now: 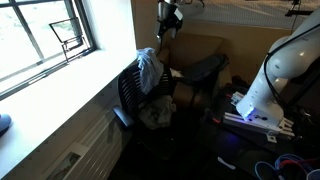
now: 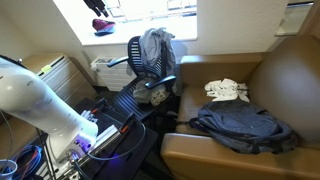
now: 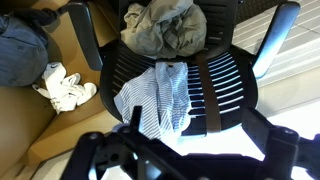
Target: Pick up the brown clothing from the black chair and put it on the brown chair
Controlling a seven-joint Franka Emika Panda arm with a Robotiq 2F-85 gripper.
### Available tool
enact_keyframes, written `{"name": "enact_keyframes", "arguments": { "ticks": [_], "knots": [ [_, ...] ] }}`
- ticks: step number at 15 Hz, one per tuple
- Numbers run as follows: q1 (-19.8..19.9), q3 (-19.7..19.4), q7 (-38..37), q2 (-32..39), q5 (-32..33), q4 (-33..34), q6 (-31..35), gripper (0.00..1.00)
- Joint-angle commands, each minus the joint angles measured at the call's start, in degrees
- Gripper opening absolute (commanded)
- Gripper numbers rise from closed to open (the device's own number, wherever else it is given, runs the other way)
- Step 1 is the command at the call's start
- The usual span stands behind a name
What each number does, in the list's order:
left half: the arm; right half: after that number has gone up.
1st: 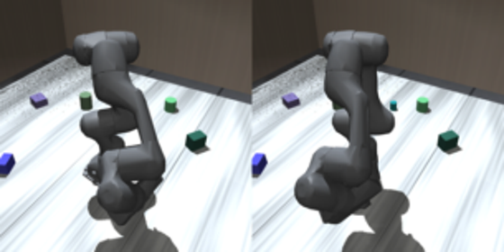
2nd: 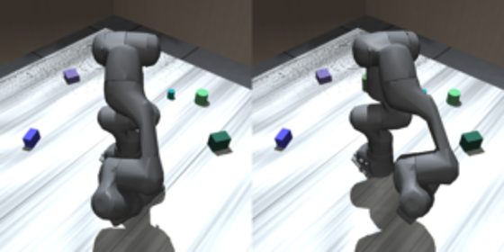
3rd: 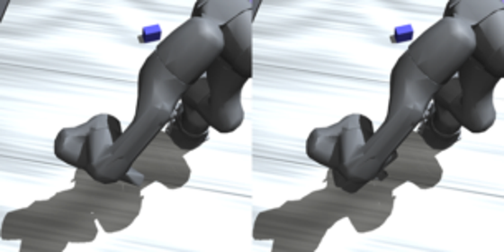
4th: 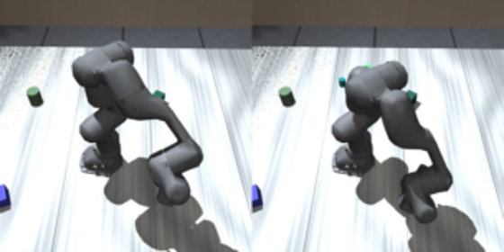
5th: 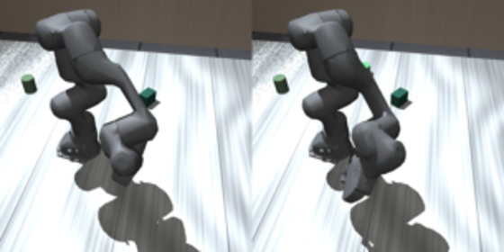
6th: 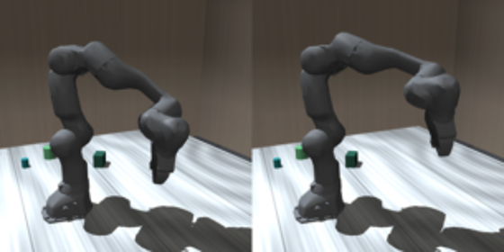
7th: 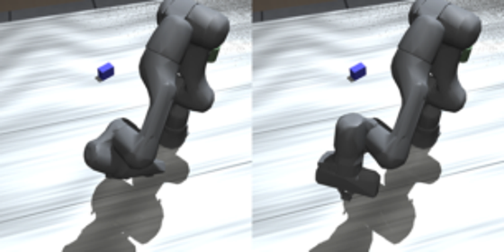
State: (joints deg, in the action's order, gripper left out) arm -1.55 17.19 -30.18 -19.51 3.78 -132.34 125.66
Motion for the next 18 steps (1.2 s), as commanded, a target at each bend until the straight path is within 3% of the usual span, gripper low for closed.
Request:
{"name": "enact_keyframes", "arguments": {
  "ticks": [1, 4, 6, 7, 9, 11, 13, 16, 17, 18],
  "knots": [
    [-2.7, -3.1, 6.4, 6.7, -4.3, -3.5, 6.4, 1.0],
    [-2.4, -3.2, 6.6, 6.7, -3.8, -3.2, 5.3, 1.0],
    [-1.0, -2.0, 3.0, 7.5, -1.0, -0.9, 0.5, 1.0],
    [-1.1, -0.9, -0.3, 0.1, 0.4, 0.1, -0.2, 1.0],
    [-1.1, -0.9, -0.3, 0.1, 0.4, 0.1, -0.2, 1.0],
    [-1.2, -1.4, 1.6, 4.2, -0.5, 1.0, -0.8, 1.0],
    [-2.2, -2.8, 4.9, 7.5, -4.4, -2.6, 3.3, 1.0],
    [-2.1, -4.2, 5.8, 16.9, -5.7, -1.6, 1.3, 1.0],
    [-3.0, -4.0, 4.2, 10.1, -4.4, -3.4, 0.8, 1.0],
    [-3.3, -4.5, 4.4, 11.0, -4.3, -3.2, 1.2, 1.0]
  ]
}}
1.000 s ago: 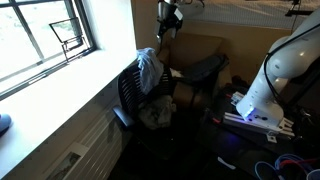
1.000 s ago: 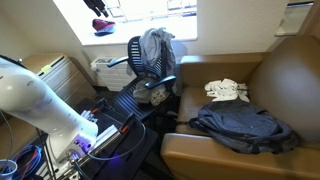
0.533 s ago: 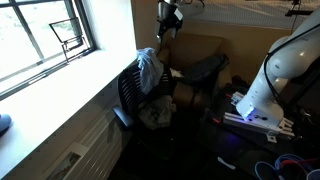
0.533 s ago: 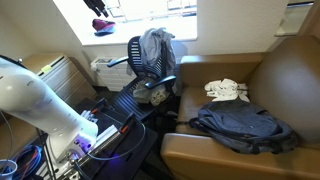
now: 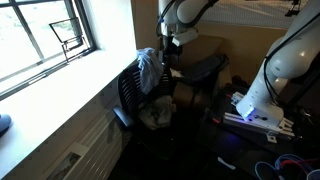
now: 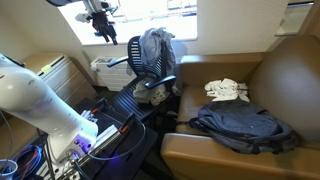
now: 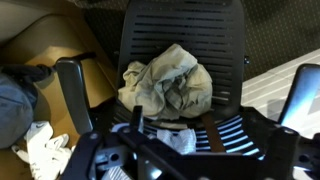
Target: Pick up the brown clothing from the black chair and put it on the brown chair
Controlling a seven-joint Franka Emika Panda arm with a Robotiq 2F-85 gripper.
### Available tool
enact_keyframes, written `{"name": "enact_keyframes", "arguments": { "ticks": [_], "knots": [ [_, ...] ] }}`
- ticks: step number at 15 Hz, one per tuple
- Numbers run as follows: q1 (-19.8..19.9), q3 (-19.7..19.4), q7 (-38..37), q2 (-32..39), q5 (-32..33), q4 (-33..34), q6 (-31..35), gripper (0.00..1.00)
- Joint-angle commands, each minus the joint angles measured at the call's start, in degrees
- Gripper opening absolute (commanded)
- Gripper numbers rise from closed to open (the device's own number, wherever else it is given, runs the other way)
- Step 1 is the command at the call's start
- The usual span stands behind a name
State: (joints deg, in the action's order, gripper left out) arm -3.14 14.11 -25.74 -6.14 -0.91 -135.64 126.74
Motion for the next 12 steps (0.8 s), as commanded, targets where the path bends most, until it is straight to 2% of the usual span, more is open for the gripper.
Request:
{"name": "enact_keyframes", "arguments": {
  "ticks": [1, 4, 5, 7, 10, 11, 12],
  "knots": [
    [-1.7, -2.0, -0.1, 1.8, 0.4, 0.4, 0.7, 1.0],
    [-1.9, -2.0, 0.4, 2.1, 0.9, 1.4, 0.5, 1.0],
    [-2.2, -2.4, 3.4, 5.2, -0.8, 1.9, -0.3, 1.0],
    [-2.6, -3.2, 9.4, 10.3, -3.8, 0.1, 3.6, 1.0],
    [-2.7, -4.1, 16.3, 19.4, -5.0, 2.0, 1.9, 1.0],
    [-3.2, -4.4, 15.3, 21.7, -3.2, 2.7, 1.1, 1.0],
    [-4.9, -5.6, 8.6, 22.6, 1.2, 2.2, 4.2, 1.0]
  ]
}}
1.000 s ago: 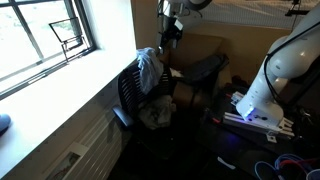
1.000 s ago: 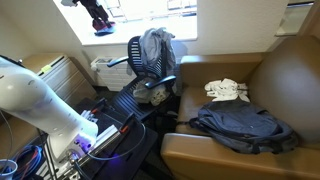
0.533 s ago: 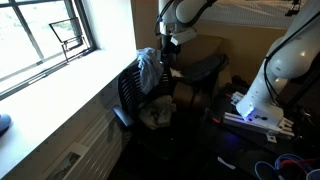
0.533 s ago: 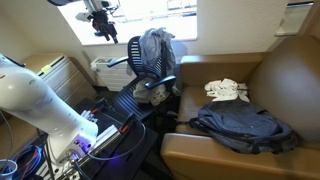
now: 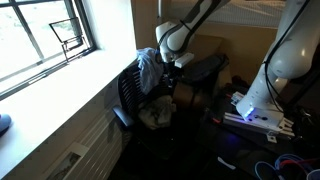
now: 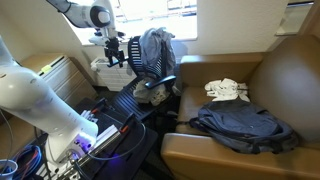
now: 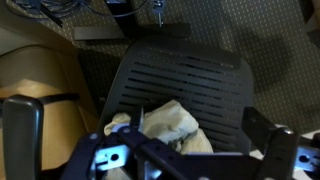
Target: Pick up the brown clothing from the black chair and put it on the brown chair
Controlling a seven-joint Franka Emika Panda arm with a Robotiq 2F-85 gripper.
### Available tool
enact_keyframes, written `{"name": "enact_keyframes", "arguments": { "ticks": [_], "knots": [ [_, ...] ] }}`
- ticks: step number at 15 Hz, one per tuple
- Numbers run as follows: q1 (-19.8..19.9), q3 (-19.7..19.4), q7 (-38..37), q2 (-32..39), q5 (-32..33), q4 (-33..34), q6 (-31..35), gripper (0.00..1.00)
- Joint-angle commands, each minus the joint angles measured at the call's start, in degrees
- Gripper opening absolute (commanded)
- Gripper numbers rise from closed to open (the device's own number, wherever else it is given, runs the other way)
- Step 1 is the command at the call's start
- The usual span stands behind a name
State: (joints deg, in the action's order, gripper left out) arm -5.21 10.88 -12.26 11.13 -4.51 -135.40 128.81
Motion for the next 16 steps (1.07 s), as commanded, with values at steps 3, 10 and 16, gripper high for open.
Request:
{"name": "enact_keyframes", "arguments": {
  "ticks": [3, 10, 16],
  "knots": [
    [-8.9, -5.7, -17.8, 7.1, 16.7, 2.4, 9.3, 1.0],
    [-16.1, -13.5, -46.9, 7.2, 32.3, 2.4, 15.2, 1.0],
    [-14.1, -11.0, -42.7, 9.2, 29.9, 4.0, 14.2, 1.0]
  ]
}}
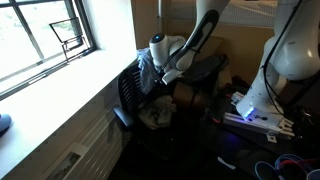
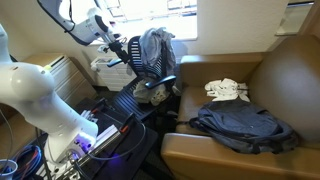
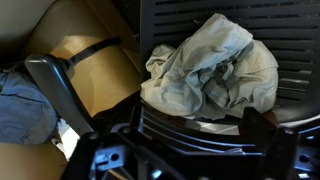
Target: Pick up the brown clothing from the black chair and put it on the brown chair
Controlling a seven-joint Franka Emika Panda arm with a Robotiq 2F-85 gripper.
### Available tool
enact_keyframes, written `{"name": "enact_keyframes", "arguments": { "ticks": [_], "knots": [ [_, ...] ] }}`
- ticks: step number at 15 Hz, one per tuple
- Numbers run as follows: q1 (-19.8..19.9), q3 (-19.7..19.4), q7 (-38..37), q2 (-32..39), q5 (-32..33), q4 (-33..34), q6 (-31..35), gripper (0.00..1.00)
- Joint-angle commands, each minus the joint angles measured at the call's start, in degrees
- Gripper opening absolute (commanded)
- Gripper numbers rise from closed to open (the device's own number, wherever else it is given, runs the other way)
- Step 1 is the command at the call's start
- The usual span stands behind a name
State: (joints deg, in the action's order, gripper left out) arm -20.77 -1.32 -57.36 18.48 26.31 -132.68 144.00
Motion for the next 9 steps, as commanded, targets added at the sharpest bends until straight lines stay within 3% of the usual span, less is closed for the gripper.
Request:
{"name": "enact_keyframes", "arguments": {
  "ticks": [1, 3, 5, 6, 9],
  "knots": [
    [3.4, 2.9, 9.4, 4.4, -3.7, 2.3, -1.1, 1.0],
    [5.9, 2.8, 17.6, 9.9, -5.4, 2.8, 5.6, 1.0],
    [9.1, 4.0, 26.3, 15.8, -7.5, 4.9, 8.1, 1.0],
    [10.3, 4.5, 29.5, 18.9, -7.7, 6.6, 7.0, 1.0],
    [7.4, 1.1, 38.7, 26.1, -10.1, 11.8, 0.9, 1.0]
  ]
}}
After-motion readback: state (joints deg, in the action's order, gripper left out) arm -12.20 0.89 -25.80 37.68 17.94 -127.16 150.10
